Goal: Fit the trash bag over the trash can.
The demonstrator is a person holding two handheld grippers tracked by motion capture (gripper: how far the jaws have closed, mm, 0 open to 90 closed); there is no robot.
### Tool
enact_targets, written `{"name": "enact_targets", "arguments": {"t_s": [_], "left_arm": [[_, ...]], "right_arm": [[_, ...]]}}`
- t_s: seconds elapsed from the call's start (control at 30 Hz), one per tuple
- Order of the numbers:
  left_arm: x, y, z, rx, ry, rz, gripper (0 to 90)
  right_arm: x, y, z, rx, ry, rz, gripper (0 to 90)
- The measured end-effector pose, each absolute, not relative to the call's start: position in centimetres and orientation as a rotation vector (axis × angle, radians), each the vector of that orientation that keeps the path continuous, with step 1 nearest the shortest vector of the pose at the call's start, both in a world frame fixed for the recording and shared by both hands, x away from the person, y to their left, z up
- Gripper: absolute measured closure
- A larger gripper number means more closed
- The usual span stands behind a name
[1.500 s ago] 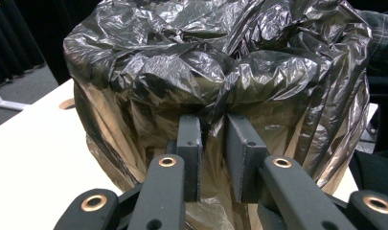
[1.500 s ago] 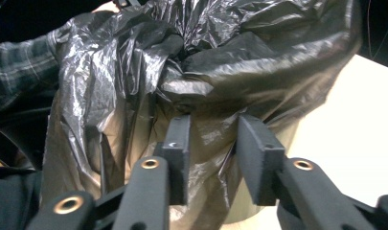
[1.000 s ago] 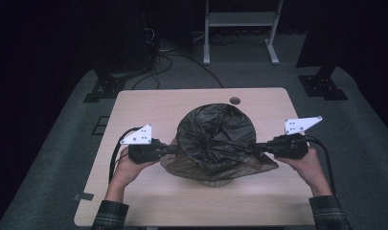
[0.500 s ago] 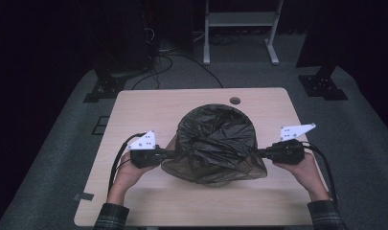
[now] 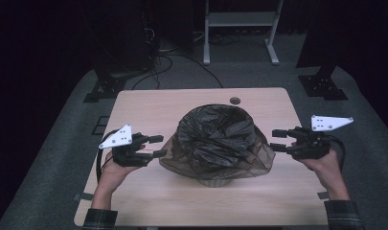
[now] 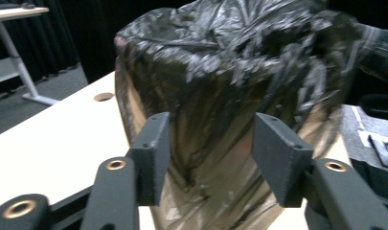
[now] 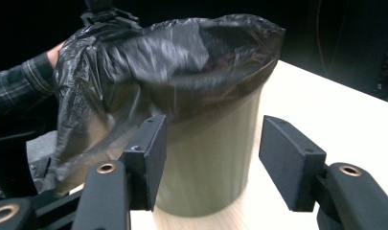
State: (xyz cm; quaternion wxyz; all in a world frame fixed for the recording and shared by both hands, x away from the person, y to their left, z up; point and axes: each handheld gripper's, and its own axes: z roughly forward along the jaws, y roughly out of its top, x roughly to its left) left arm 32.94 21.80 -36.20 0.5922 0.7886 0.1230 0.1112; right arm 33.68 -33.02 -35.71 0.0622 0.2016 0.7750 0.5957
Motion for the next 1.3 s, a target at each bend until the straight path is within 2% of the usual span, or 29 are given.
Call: {"name": "enact_targets", "arguments": {"t_s": [0.2,0.4,0.53,0.6,0.67,0.73,0.87,0.9,0.93,1.3], "left_arm": [[32.3,20.5,-36.4,1.843,0.279,0.236,34.5],[31.6,18.4,-36.9,1.862,0.29,0.216,20.8],[31.7,17.5,-37.2,1.874,0.283,0.214,19.9],[31.9,17.1,-37.4,1.885,0.271,0.2,25.4],[32.0,16.8,-37.6,1.892,0.263,0.216,34.2],[32.2,16.6,-37.7,1.903,0.252,0.234,49.7],[32.5,16.6,-37.7,1.912,0.232,0.255,77.1],[32.6,16.6,-37.7,1.911,0.225,0.25,84.9],[32.6,16.6,-37.7,1.919,0.219,0.251,88.1],[33.4,17.4,-39.2,1.987,0.235,0.253,88.4]], "right_arm": [[33.2,-34.7,-34.7,0.62,2.32,1.793,37.9],[34.1,-32.1,-34.7,0.557,2.384,1.822,31.5],[34.7,-30.2,-35.4,0.521,2.434,1.806,32.1],[34.9,-29.4,-35.9,0.516,2.469,1.79,38.1],[35.0,-29.0,-36.2,0.498,2.494,1.776,49.5],[35.0,-28.7,-36.4,0.483,2.511,1.776,66.3],[34.9,-28.1,-36.6,0.467,2.543,1.748,90.0],[34.9,-28.1,-36.7,0.474,2.549,1.748,90.0],[34.9,-28.0,-36.8,0.479,2.555,1.752,90.0],[34.2,-28.0,-40.3,0.549,2.652,1.684,90.0]]}}
